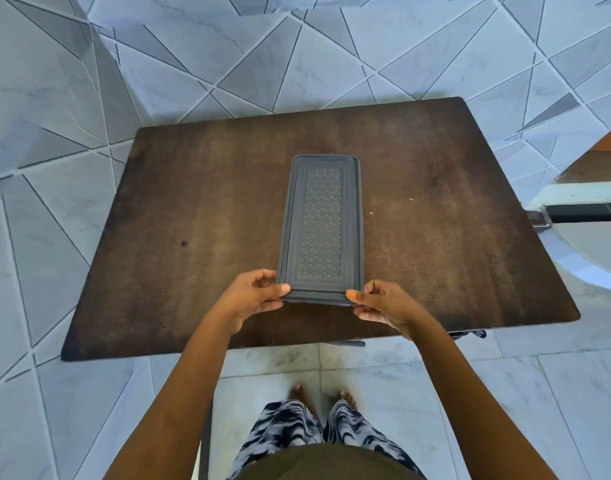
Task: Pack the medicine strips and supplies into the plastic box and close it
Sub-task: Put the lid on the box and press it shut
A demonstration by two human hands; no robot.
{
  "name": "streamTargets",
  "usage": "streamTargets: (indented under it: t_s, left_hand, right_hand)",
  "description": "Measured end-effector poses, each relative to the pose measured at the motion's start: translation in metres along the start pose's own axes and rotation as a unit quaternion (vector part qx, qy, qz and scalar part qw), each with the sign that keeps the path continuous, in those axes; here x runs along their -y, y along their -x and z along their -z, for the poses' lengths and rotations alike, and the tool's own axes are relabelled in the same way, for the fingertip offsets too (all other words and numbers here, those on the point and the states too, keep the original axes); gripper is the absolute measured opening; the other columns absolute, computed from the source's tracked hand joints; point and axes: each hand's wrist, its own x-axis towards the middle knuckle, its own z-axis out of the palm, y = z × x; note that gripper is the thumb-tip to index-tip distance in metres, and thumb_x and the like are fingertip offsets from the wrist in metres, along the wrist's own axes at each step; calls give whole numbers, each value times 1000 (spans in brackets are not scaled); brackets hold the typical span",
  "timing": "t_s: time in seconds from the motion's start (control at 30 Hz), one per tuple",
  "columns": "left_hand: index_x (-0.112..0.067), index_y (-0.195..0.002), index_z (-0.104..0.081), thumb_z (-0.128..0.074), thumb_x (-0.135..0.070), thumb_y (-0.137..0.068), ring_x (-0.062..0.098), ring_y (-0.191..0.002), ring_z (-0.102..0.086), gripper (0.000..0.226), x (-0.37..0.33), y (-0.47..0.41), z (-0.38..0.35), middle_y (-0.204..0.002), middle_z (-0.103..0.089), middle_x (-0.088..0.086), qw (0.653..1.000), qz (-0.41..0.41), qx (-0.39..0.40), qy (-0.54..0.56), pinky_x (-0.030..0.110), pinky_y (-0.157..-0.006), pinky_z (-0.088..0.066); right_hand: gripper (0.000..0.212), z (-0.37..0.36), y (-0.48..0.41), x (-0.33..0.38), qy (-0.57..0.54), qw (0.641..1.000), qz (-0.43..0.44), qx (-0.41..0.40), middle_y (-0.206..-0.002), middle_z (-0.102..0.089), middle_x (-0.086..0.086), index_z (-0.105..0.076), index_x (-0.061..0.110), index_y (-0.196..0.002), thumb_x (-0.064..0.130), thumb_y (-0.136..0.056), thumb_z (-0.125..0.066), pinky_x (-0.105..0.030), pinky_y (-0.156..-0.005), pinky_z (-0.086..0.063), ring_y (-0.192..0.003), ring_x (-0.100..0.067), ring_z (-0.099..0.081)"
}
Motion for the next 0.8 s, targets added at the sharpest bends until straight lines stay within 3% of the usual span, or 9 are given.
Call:
streamTargets:
  t_s: [0.17, 0.3, 0.47, 0.53, 0.63, 0.67, 0.7, 0.73, 0.8]
  left_hand:
    - [-1, -125, -51, -69, -5, -80, 17, -91, -61, 49, 5, 0, -3, -101, -57, 11, 998, -36, -31, -49, 14, -60, -58]
    - [2, -126, -52, -70, -7, -80, 22, -98, -60, 50, 8, 0, -6, -109, -57, 18, 995, -57, -59, -64, 13, -62, -58]
    - [3, -123, -50, -65, -2, -83, 14, -83, -58, 43, 6, -3, -22, -89, -55, 6, 990, -84, -109, -19, 10, -55, -56]
    - [0, -129, -47, -63, -2, -85, 18, -91, -59, 46, 1, -9, -28, -92, -56, 7, 985, -108, -134, -13, 10, -57, -55]
    - [-4, -135, -42, -59, 0, -87, 22, -99, -54, 51, -10, -25, -33, -93, -51, 8, 979, -134, -156, 3, 10, -56, -54]
    - [-4, -136, -42, -59, 1, -87, 22, -98, -54, 52, -14, -31, -34, -91, -52, 6, 978, -135, -160, 8, 11, -56, -54]
    - [-3, -136, -42, -60, 2, -87, 23, -98, -54, 53, -17, -37, -34, -93, -53, 7, 977, -135, -165, 9, 12, -56, -55]
    - [-3, -136, -43, -60, 2, -86, 23, -98, -54, 53, -23, -44, -33, -97, -52, 10, 976, -136, -171, 13, 14, -58, -56]
    - [-3, -136, -44, -61, 2, -86, 23, -96, -54, 53, -31, -61, -31, -101, -49, 13, 973, -140, -181, 20, 17, -61, -58]
  right_hand:
    - [30, 2, -6, 4, 82, 996, 43, 6, -71, -60, -9, -41, 13, -66, 12, -81, -68, -14, -58, -56, -71, -15, -64]
    - [32, 4, -8, 4, 143, 986, 81, 12, -69, -61, -8, -39, 14, -68, 16, -82, -67, -21, -66, -55, -68, -14, -64]
    - [34, 8, -16, 13, 160, 975, 154, -23, -68, -57, -11, -37, 15, -69, 20, -82, -68, -12, -49, -51, -65, -15, -61]
    - [34, 8, -24, 18, 169, 972, 161, -38, -72, -56, -15, -38, 16, -68, 23, -82, -68, -21, -57, -55, -70, -21, -60]
    - [26, 6, -39, 27, 193, 958, 190, -93, -74, -53, -6, -45, 20, -72, 28, -83, -67, -41, -72, -51, -77, -22, -54]
    - [17, 4, -41, 31, 196, 954, 201, -107, -80, -55, -5, -52, 18, -82, 29, -83, -66, -39, -76, -49, -83, -22, -55]
    - [24, 2, -43, 34, 201, 951, 205, -118, -93, -59, -8, -57, 13, -100, 29, -84, -65, -36, -82, -47, -93, -24, -57]
    - [38, 1, -47, 40, 205, 949, 206, -127, -109, -61, -11, -54, 8, -117, 27, -85, -64, -35, -90, -45, -106, -26, -57]
    - [51, 0, -55, 53, 201, 947, 212, -136, -130, -56, -12, -47, 3, -131, 23, -86, -63, -32, -100, -41, -122, -26, -52]
